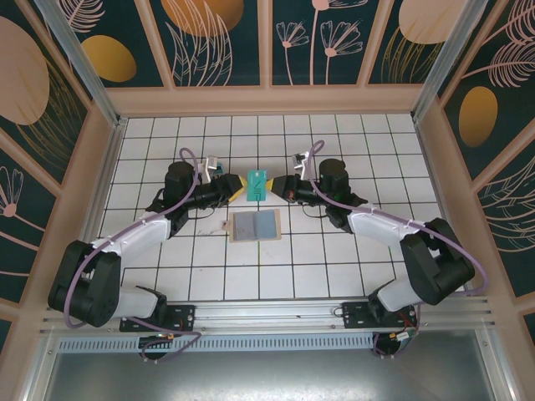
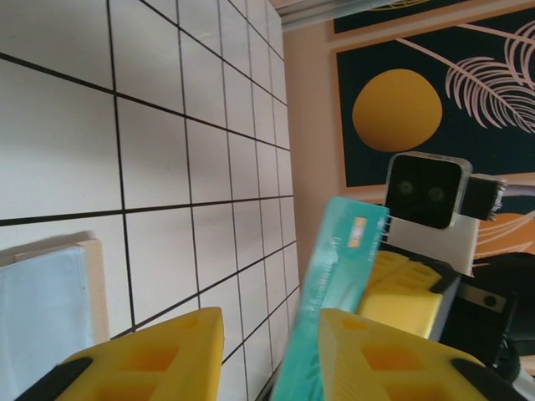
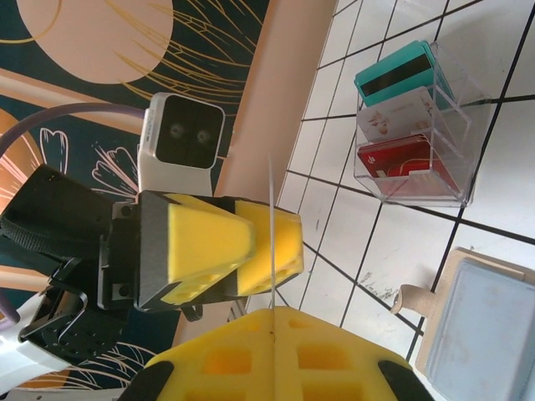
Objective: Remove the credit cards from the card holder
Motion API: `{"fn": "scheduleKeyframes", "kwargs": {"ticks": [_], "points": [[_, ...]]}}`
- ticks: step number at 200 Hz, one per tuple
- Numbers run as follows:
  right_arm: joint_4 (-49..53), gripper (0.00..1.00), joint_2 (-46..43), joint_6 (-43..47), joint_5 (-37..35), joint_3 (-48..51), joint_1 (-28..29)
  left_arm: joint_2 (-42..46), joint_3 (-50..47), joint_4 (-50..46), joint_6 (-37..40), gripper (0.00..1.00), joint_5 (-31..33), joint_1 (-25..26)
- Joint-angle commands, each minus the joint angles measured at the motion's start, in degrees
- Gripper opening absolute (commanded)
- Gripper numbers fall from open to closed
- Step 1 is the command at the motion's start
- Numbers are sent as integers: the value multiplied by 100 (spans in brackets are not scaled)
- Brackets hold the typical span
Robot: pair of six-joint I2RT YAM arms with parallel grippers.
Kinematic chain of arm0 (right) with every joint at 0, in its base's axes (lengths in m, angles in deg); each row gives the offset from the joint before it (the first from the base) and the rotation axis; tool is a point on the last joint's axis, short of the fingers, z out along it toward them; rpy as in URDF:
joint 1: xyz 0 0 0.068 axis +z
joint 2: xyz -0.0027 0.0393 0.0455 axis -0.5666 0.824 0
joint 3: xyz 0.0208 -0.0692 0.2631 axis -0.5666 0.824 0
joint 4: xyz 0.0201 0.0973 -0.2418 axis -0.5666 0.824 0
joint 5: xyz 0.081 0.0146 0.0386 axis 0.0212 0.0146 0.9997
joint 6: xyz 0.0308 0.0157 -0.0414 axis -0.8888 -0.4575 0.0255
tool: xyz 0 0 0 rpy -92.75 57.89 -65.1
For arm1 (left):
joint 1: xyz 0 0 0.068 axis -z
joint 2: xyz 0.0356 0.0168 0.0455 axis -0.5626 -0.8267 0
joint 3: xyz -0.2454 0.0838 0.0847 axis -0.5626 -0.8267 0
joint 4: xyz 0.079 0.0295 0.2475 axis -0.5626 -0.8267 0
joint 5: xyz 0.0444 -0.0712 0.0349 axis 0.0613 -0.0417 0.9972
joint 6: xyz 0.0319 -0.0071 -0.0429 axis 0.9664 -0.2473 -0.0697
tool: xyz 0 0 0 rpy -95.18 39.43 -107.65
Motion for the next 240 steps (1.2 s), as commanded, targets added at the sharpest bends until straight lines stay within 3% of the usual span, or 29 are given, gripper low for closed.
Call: {"fn": "scheduleKeyframes", "kwargs": {"ticks": [1,34,88,114,129,141,156,168,209,240], "points": [[-424,0,65,-115,143,38,-35,162,-72,369,-122,36,-151,-25],[-590,0,140,-170,269,15,14,148,-96,519,-155,34,-232,-25],[-674,0,287,-193,352,-41,74,184,-96,624,-189,19,-349,-25],[-710,0,333,-205,369,-58,72,229,-123,729,-229,0,-384,-23],[-646,0,360,-157,364,-75,79,246,-134,730,-236,0,-382,-25],[-514,15,356,-70,324,-93,78,255,-100,633,-154,0,-363,-24],[-266,45,291,73,225,-99,63,270,53,158,192,0,-287,-25],[-29,59,179,229,100,-77,40,264,267,-430,614,0,-138,-25],[779,80,-291,796,-242,-59,-41,52,1335,-2996,2641,0,1071,-33],[1407,90,-629,1335,-510,-153,-35,-180,2082,-4156,3806,0,2271,-27]]}}
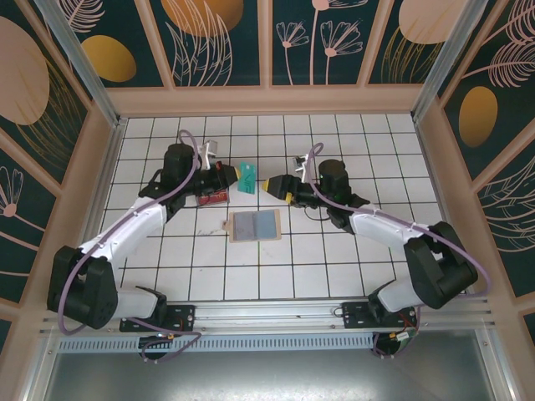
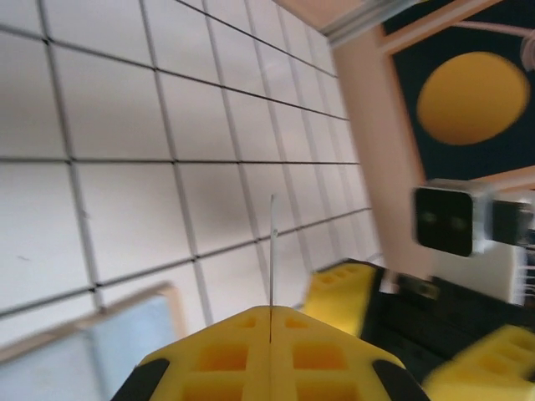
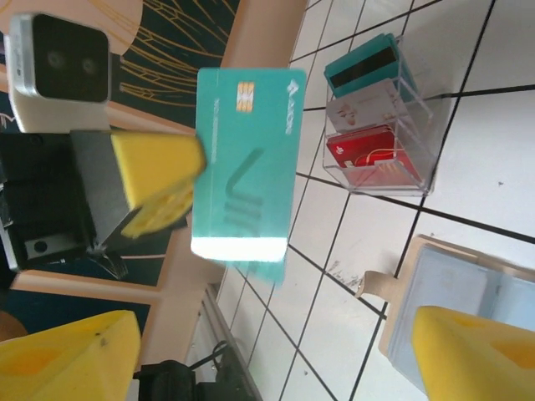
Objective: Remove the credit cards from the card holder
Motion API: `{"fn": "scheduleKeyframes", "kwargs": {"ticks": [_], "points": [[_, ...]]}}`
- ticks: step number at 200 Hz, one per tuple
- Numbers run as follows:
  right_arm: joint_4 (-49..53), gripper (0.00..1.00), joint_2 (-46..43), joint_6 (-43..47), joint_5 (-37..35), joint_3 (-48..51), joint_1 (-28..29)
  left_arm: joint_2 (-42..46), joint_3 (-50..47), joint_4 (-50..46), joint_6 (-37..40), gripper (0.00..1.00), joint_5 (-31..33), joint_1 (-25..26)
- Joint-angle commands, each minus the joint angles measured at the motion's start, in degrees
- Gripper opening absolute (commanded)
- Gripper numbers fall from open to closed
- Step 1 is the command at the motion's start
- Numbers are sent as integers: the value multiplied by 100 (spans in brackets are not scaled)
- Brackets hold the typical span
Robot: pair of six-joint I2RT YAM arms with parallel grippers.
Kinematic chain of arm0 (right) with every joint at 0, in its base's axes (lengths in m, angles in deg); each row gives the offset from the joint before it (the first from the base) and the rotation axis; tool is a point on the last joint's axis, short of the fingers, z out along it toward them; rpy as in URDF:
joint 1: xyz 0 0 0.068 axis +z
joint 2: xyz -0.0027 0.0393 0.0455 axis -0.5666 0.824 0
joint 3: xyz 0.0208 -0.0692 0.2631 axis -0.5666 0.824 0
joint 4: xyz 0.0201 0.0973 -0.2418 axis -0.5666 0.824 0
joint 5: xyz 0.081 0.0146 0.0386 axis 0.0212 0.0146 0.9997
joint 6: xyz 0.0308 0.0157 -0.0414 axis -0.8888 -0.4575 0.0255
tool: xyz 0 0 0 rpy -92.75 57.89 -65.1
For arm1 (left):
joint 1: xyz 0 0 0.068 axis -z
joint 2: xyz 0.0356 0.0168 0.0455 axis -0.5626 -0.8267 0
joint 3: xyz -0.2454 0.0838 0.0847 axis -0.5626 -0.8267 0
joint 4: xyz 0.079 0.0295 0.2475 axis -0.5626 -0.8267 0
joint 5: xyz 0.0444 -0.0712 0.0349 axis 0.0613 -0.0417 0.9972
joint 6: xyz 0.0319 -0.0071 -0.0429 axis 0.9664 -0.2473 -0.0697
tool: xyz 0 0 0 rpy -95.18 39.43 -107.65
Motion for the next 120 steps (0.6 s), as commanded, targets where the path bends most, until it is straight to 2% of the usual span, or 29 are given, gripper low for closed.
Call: {"fn": "scheduleKeyframes", "kwargs": {"ticks": [1,21,27,48,90,120], "points": [[594,90,-351,658,-301,-152,-35,-194,531,-1503,1441,0,1248,0],[896,93,-562,986,-583,-170,-28,-264,860,-1913,2163,0,2198,2],[970,99,-626,1073,-659,-171,-35,-290,966,-2014,2389,0,2460,4],[1056,99,-892,1307,-944,-89,-30,-287,1114,-2017,3127,0,3185,-2],[652,99,-1577,1700,-1722,454,-26,392,238,-503,4670,0,3719,5],[634,99,-2003,2273,-2068,684,-34,360,216,-306,5885,0,3906,-3]]}}
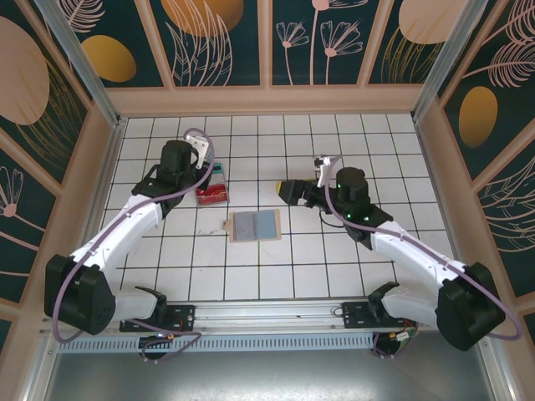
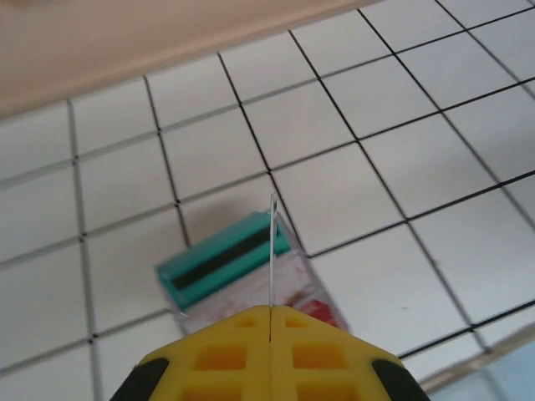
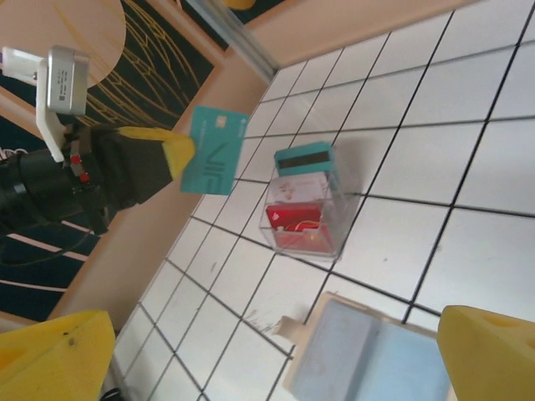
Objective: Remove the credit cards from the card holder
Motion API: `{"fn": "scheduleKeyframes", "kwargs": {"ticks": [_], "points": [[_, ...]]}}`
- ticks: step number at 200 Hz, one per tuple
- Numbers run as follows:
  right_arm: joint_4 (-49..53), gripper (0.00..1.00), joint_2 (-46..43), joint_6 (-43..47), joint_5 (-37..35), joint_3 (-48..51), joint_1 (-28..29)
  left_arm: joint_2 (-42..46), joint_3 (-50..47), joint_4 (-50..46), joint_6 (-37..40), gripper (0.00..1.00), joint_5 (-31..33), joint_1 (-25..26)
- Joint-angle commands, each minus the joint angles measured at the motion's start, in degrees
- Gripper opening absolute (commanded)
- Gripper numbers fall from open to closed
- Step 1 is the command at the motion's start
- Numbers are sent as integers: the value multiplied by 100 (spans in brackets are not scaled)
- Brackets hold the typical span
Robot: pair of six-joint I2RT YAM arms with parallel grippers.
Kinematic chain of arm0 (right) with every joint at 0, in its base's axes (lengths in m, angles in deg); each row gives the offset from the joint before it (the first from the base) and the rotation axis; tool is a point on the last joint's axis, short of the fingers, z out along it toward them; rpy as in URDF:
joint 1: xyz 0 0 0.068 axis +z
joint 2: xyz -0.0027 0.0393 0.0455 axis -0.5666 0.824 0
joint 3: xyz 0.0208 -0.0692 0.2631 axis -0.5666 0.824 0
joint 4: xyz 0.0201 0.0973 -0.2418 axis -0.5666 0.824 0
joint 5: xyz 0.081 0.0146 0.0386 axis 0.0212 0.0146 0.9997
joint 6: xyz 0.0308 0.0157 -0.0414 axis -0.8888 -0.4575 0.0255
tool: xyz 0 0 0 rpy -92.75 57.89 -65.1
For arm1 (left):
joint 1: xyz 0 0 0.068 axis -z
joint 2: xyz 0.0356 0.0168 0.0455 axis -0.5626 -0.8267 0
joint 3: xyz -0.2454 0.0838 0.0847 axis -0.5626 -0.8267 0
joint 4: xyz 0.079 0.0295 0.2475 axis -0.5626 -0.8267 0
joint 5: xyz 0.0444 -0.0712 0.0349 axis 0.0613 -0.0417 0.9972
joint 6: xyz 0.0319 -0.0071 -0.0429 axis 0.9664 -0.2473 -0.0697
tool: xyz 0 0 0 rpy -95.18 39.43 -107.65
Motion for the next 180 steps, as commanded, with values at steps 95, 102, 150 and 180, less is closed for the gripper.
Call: {"fn": "scheduleKeyframes", "kwargs": {"ticks": [95,102,150,180], "points": [[121,99,-541,1350,-771,72,-49,-1256,556,-179,4546,0,199,-1],[125,99,-543,1341,-788,71,-50,-1334,556,-207,4684,0,227,-1],[167,99,-528,1310,-833,107,-51,-1614,376,118,5281,0,477,1],[161,99,-474,1263,-859,107,-248,-1742,292,346,5362,0,458,-1]]}}
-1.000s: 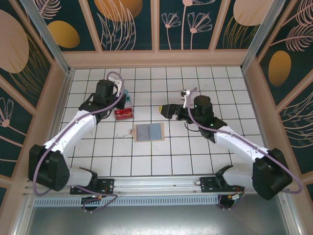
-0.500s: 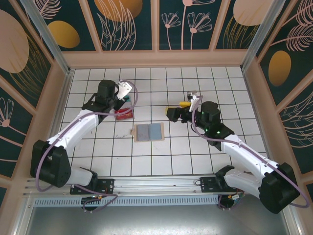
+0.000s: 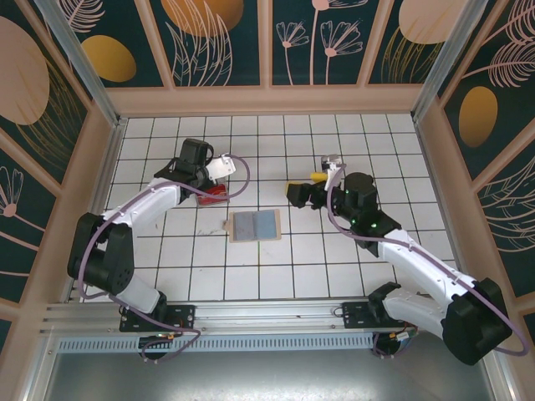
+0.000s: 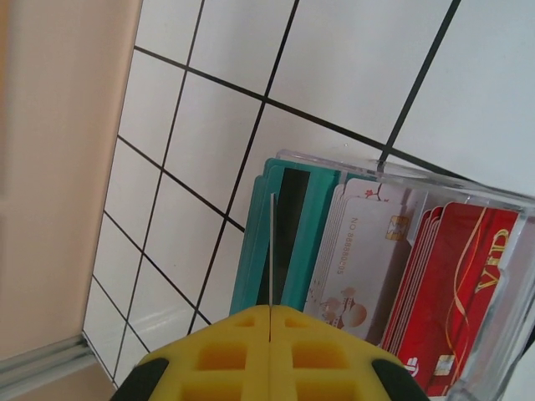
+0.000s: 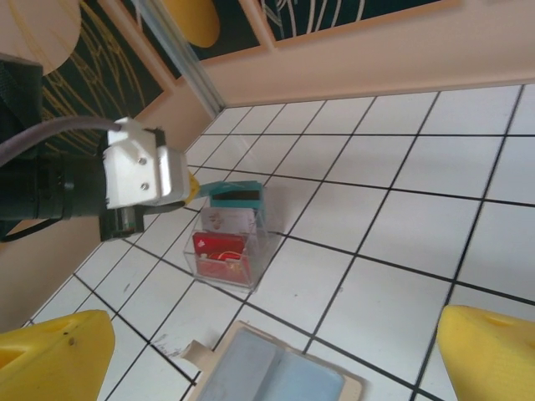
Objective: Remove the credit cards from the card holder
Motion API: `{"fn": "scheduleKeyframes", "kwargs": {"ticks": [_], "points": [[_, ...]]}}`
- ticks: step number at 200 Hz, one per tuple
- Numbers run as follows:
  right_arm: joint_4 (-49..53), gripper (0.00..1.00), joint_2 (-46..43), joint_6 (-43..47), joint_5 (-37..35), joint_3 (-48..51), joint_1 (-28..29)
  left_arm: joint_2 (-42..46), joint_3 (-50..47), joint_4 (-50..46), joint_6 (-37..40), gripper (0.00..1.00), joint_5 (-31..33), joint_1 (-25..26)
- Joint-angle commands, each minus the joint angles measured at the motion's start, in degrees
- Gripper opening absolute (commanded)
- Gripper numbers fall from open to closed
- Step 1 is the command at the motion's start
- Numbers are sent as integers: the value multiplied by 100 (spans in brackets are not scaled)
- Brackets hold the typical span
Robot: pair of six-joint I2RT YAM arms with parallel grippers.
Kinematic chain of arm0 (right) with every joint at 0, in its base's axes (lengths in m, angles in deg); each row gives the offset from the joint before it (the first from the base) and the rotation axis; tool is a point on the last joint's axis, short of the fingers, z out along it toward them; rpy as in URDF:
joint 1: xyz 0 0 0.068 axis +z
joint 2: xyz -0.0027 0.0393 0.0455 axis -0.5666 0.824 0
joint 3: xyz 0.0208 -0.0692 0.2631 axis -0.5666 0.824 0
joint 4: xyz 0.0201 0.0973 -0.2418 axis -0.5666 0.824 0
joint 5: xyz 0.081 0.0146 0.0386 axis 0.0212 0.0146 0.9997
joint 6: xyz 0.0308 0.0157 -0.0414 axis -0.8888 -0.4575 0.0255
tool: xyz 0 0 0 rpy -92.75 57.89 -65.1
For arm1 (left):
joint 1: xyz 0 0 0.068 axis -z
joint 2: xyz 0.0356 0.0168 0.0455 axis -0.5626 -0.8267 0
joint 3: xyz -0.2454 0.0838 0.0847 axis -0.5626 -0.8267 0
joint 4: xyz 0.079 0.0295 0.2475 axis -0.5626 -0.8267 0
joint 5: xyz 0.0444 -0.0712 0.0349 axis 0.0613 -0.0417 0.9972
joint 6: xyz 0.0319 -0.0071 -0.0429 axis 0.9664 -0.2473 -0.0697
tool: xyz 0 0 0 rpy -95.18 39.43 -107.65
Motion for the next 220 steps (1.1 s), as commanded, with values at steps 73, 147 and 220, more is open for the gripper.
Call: {"fn": "scheduleKeyframes", "kwargs": {"ticks": [73,147,220], "points": [[-27,99,166,-40,-37,-141,-163,-448,-148,338,393,0,-19,-7],[-93,99,251,-68,32,-149,-207,-551,-41,764,50,25,168,-112],[2,99,295,-159,121,-194,-251,-683,27,1286,-352,38,474,-325]]}}
